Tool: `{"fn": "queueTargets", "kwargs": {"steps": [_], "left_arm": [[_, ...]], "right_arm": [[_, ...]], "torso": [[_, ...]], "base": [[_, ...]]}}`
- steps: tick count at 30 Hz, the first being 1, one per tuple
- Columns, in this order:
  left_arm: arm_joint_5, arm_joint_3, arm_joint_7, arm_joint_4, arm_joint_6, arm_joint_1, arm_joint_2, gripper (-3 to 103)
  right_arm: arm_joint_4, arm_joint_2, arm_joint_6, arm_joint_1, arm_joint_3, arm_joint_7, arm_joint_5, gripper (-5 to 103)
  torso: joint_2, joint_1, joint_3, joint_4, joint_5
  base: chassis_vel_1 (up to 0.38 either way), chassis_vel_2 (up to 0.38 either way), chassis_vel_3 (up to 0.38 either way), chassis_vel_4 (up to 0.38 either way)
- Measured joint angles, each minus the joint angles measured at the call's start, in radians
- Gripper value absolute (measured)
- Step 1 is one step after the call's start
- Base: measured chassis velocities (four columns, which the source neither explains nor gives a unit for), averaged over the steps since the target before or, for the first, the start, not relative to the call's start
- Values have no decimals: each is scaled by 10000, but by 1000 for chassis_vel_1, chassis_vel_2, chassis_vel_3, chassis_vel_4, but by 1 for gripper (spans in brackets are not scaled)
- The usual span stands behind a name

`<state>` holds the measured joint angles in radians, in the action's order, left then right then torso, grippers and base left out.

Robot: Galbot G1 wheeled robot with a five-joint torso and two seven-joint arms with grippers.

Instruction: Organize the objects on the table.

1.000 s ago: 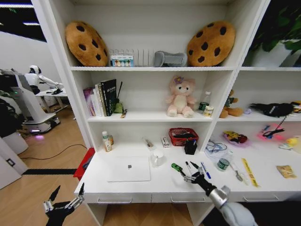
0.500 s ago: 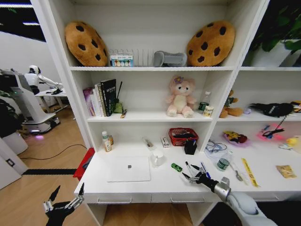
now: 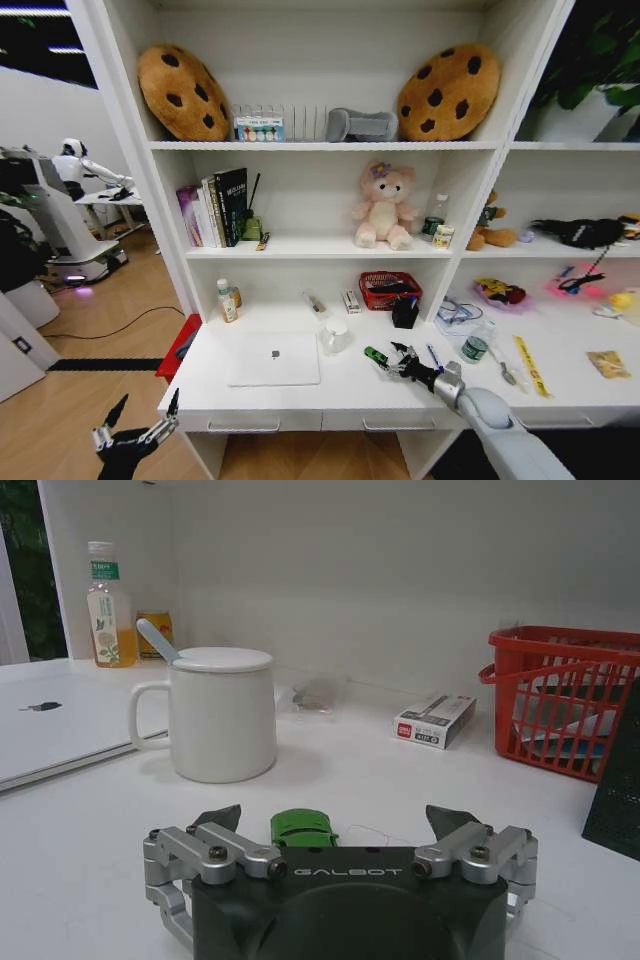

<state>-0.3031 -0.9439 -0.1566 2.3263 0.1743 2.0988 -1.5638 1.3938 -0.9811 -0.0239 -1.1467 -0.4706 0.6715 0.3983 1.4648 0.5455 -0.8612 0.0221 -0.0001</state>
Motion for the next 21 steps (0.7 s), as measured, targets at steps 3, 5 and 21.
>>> {"fn": "queueTargets", "kwargs": {"steps": [3, 5, 21], "left_arm": [[0, 0, 0, 0, 0, 0, 0, 100], [0, 0, 0, 0, 0, 0, 0, 100], [0, 0, 1, 0, 0, 0, 0, 100]], "right_arm": [[-122, -43, 30, 136, 157, -31, -39, 100], [-240, -77, 66, 238, 250, -43, -96, 102], [-320, -305, 250, 112, 260, -34, -65, 44]], "torso": [[1, 0, 0, 3, 0], [1, 0, 0, 2, 0], [0, 0, 1, 1, 0]], "base": [[0, 0, 0, 0], [0, 0, 0, 0], [0, 0, 0, 0]]}}
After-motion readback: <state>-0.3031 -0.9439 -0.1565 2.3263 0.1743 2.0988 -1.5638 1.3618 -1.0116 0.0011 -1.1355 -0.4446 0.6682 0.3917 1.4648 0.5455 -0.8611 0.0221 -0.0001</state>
